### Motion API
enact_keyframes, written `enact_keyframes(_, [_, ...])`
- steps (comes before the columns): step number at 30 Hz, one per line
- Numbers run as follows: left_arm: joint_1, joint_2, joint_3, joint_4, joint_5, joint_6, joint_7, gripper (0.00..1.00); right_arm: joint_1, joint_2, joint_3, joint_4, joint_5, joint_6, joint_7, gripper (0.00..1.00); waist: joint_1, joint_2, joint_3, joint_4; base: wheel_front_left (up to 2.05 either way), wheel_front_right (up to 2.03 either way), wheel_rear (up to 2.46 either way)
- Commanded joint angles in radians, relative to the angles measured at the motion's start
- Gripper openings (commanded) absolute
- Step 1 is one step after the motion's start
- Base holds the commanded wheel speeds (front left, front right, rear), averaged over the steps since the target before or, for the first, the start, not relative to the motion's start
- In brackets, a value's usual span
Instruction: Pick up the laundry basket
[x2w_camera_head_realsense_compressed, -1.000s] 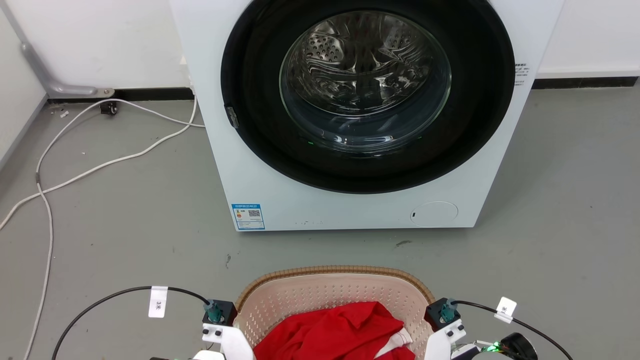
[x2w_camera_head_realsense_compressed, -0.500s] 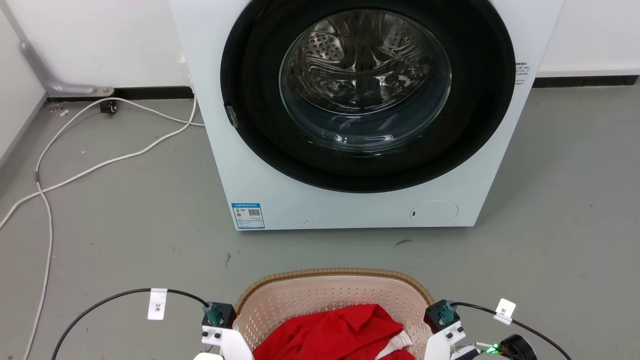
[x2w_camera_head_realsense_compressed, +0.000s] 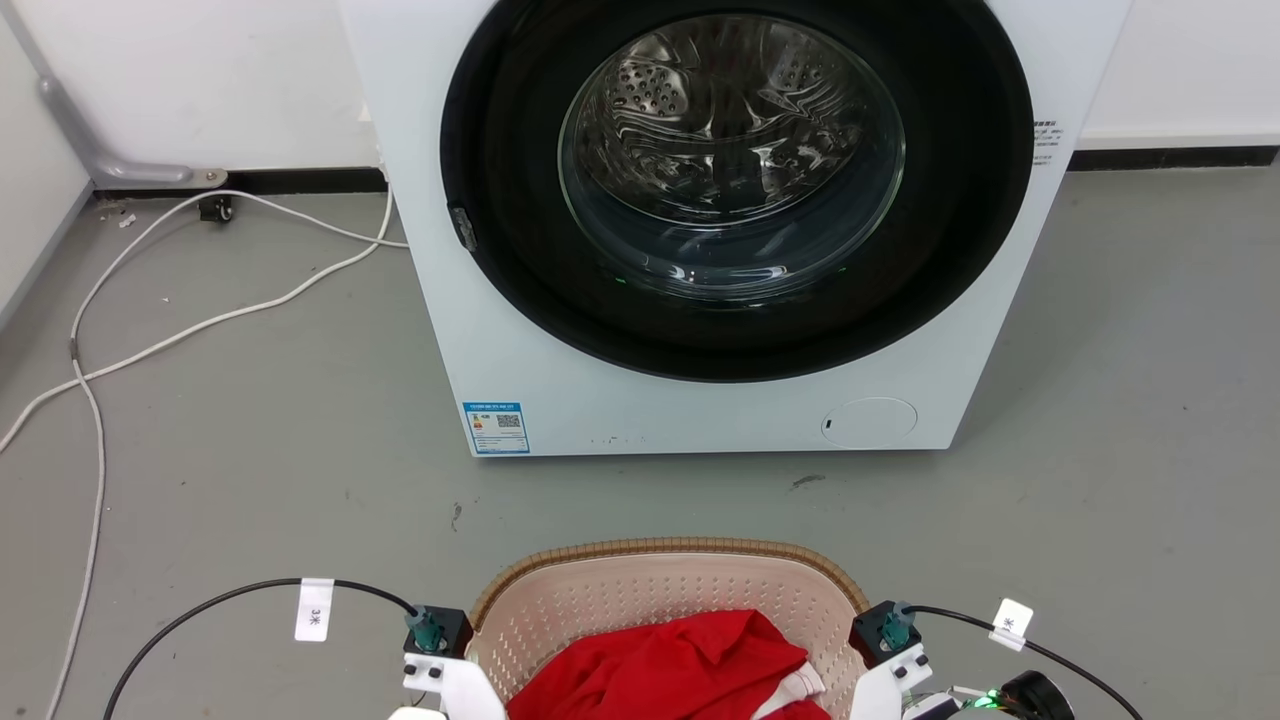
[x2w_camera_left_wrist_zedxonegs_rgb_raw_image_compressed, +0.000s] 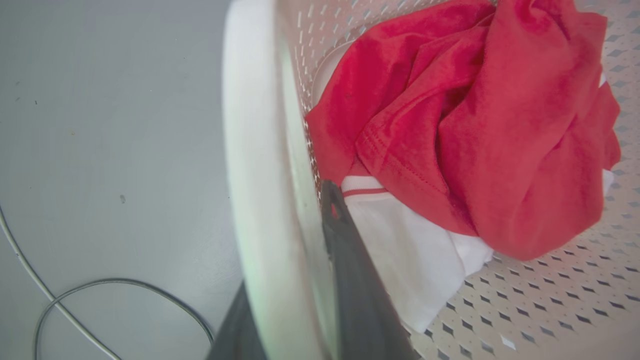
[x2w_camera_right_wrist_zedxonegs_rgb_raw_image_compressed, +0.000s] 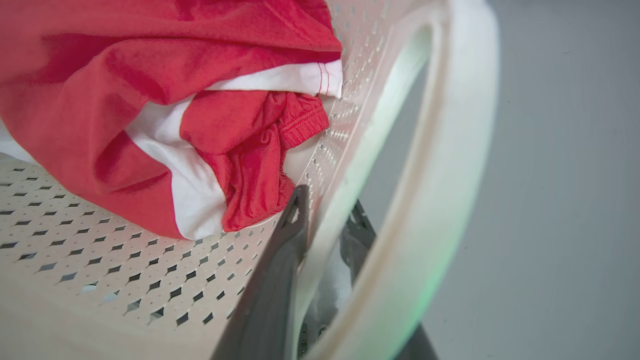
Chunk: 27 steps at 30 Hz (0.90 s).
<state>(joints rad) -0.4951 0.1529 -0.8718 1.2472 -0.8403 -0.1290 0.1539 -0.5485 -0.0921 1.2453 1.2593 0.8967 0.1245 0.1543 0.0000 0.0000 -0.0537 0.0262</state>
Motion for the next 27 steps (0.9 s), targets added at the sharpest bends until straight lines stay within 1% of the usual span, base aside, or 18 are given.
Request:
enact_keyframes(1, [-0.02, 0.016, -0.008, 0.002, 0.001, -0.002, -0.012, 0.0, 0.001, -0.013, 0.012, 0.004, -0.005, 0.011, -0.001, 0.0, 0.0, 0.0, 0.001, 0.0, 0.0, 0.0, 0.0])
enact_keyframes(27, [-0.022, 0.019, -0.056, 0.014, -0.054, -0.002, -0.026, 0.0, 0.004, -0.018, 0.032, 0.006, 0.017, 0.011, -0.003, 0.0, 0.0, 0.0, 0.007, 0.004, 0.0, 0.0, 0.0])
